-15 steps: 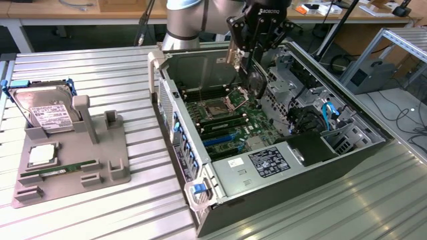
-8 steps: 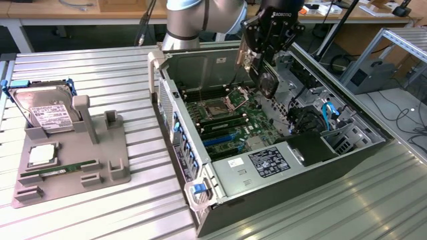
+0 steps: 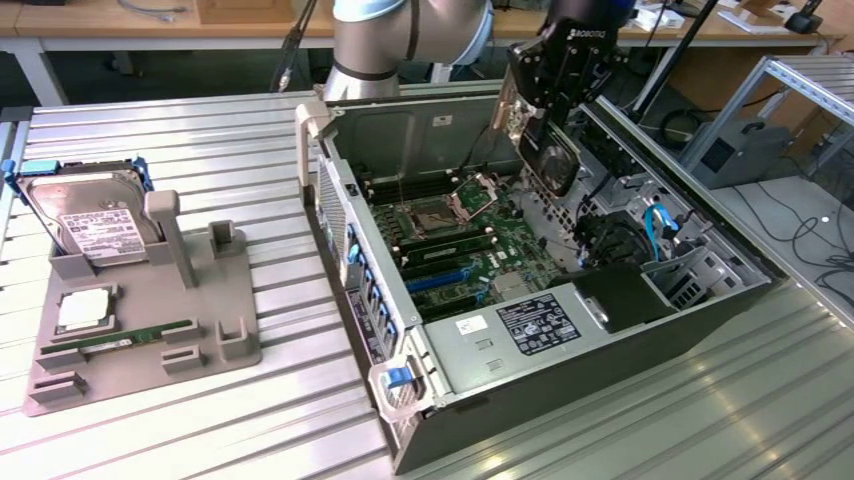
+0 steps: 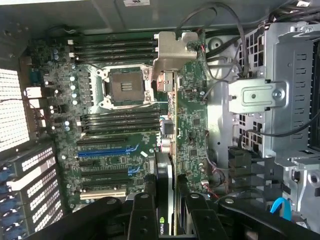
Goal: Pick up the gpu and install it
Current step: 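Pick up the gpu and move the gpu toward the slot, then insert the gpu into the slot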
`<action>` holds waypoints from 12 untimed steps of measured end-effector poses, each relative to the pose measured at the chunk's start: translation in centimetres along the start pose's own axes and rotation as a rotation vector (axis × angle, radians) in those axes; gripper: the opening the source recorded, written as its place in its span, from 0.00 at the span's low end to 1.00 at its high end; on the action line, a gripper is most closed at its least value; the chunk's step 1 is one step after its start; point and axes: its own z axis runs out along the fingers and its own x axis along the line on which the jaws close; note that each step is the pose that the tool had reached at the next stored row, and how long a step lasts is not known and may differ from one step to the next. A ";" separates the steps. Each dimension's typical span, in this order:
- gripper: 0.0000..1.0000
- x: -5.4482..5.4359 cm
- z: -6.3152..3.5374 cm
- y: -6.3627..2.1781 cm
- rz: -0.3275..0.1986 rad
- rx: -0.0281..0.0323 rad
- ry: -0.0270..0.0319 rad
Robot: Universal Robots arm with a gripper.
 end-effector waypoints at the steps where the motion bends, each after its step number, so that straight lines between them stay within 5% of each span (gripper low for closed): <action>1: 0.27 -0.1 0.01 0.01 0.000 0.0000 0.0000; 12: 0.27 -0.1 0.01 0.01 0.000 -0.0001 0.0000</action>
